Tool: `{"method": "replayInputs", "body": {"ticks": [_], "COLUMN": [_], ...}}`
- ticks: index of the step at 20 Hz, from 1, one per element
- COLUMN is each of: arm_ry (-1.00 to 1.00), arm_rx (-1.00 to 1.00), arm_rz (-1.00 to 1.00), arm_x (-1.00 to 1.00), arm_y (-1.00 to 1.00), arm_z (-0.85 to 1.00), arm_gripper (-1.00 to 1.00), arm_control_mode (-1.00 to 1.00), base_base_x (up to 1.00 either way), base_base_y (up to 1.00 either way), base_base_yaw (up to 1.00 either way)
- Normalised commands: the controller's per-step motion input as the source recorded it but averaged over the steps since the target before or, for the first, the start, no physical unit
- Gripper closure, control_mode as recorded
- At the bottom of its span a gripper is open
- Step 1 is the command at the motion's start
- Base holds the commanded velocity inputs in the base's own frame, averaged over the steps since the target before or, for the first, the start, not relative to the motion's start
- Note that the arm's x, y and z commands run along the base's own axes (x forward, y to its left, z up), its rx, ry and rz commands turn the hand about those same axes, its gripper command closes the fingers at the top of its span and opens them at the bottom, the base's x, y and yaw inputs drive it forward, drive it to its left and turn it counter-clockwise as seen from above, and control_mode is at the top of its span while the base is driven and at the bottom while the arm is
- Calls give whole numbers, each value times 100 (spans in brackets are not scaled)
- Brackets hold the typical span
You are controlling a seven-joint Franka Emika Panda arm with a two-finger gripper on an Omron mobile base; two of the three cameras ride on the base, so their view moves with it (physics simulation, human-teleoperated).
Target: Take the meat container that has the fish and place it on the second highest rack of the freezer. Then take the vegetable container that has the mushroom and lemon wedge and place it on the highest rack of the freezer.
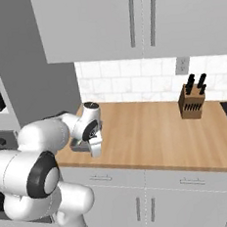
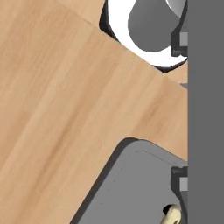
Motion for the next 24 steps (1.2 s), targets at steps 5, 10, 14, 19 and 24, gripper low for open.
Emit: {"method": "replayInputs", "body": {"ticks": [5, 10, 14, 19, 24], "arm_ry": [3, 0, 0, 0, 0], "arm_rx": [-3, -1, -1, 0, 0], "arm_rz": [0, 0, 0, 0, 0], "arm_x": [10, 15, 5, 10, 19], "arm_y": [1, 15, 18, 9, 2], "arm_z": [-38, -17, -20, -19, -9], "arm_gripper": [-100, -100, -100, -100, -100], "arm_control_mode": [-100, -100, -100, -100, -100], "base_base_x": [0, 0, 0, 0, 0], "base_base_y": [0, 0, 0, 0, 0], "base_base_yaw": [0, 0, 0, 0, 0]}}
